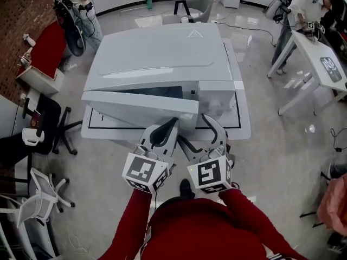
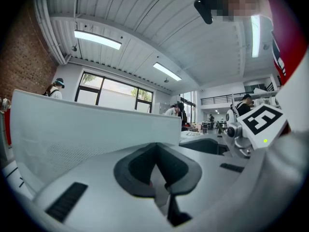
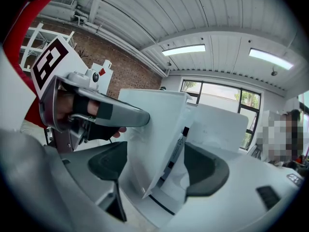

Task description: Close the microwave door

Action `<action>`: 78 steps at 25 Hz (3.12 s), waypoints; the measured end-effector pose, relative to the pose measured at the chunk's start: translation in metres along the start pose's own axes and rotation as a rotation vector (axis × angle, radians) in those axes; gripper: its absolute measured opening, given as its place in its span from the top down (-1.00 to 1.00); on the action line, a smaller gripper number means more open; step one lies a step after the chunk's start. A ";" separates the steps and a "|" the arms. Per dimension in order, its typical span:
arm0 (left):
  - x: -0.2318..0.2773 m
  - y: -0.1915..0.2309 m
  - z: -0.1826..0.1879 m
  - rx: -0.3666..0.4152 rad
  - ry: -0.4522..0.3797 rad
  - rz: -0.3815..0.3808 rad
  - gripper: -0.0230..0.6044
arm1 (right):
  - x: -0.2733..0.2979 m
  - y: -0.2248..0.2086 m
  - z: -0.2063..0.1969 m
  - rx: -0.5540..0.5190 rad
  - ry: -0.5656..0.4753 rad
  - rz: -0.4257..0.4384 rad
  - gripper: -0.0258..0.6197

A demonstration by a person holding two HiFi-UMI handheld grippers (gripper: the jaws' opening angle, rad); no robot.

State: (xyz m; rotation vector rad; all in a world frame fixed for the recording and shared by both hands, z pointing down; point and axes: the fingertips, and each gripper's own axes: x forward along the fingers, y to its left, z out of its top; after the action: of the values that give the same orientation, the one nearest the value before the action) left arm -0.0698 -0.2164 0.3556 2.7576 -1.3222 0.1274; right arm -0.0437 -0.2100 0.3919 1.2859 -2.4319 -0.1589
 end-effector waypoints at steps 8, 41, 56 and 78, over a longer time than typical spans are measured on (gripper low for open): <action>0.013 0.007 0.001 -0.009 0.001 -0.012 0.89 | 0.008 -0.003 -0.001 -0.001 0.009 -0.011 -0.27; 0.033 0.013 0.002 0.035 0.024 -0.010 0.89 | -0.007 -0.019 0.011 0.084 -0.057 0.020 0.44; 0.033 0.014 0.002 0.020 0.021 -0.003 0.89 | -0.007 -0.028 0.017 0.177 -0.084 0.056 0.88; 0.032 0.016 0.000 -0.039 0.006 0.025 0.89 | 0.008 -0.047 0.026 0.369 -0.119 0.064 0.88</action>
State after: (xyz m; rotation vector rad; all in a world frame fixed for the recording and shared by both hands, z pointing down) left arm -0.0624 -0.2513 0.3594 2.7070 -1.3430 0.1097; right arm -0.0220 -0.2454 0.3575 1.3776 -2.6895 0.2504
